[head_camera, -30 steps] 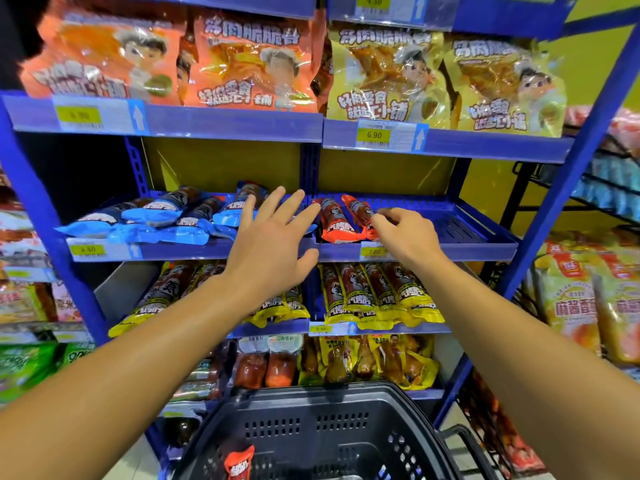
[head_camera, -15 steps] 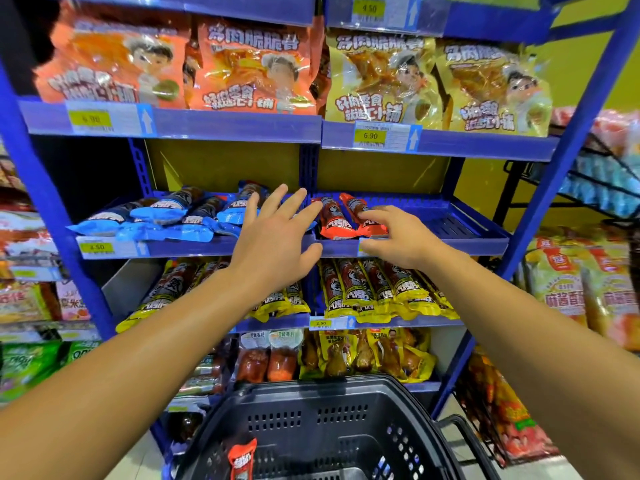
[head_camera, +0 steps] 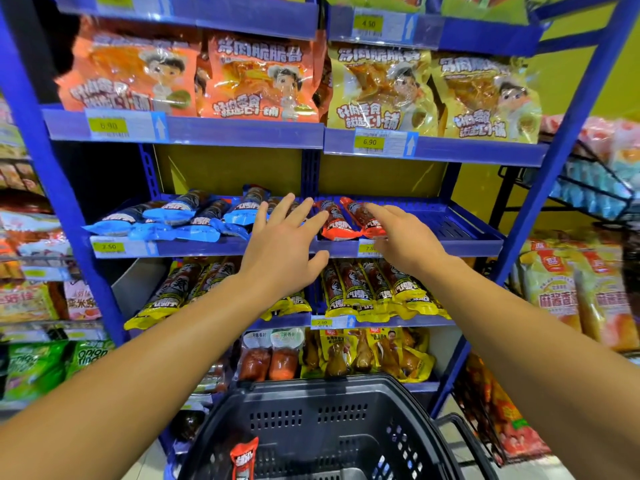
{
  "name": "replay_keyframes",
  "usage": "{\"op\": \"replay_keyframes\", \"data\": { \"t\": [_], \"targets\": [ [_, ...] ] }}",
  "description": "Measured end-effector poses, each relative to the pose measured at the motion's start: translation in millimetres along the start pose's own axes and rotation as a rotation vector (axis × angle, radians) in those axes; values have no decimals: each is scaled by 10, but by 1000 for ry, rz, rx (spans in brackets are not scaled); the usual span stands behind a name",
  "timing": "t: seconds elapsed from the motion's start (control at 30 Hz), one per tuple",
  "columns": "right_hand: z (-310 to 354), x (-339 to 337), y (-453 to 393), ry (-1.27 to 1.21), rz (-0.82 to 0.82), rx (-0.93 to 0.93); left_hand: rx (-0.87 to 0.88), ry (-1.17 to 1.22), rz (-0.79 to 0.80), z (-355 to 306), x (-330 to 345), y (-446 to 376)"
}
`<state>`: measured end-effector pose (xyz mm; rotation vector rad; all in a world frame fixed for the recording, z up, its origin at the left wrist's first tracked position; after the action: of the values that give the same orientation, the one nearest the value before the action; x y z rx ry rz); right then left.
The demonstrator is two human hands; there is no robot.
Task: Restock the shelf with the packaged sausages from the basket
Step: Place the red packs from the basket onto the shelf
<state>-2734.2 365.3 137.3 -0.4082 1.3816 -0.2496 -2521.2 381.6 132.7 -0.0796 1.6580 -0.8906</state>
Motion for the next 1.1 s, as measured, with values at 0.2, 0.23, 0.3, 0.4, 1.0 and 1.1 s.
{"op": "replay_keyframes", "data": {
  "t": [0.2,0.23,0.3,0.4,1.0,1.1],
  "targets": [
    [68,-78,358,9,-106,-37,-3,28,-22,-69,-43,150],
    [100,-79,450,12,-120,-46,-3,35,-20,-88,-35,201],
    [176,-46,651,21,-158,-60,0,35,-2,-137,-13,316],
    [298,121,990,86,-132,-34,-4,60,15,-226,83,554],
    [318,2223,2984,51,659,72,-18,69,736,-417,1950,2858],
    [251,2542,3183,25,728,72,-22,87,762,-342,2224,3165]
  ]
}}
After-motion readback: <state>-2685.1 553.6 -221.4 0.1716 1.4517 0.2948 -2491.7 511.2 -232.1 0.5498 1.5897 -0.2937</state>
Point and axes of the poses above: each hand's wrist, its own y-axis away from the middle knuckle, its own x-axis out of the palm, z = x × y, the point moved 3 cm from there along -y, towards the middle knuckle, and after that the axes turned 3 degrees about -z, right-handed, at the moved point
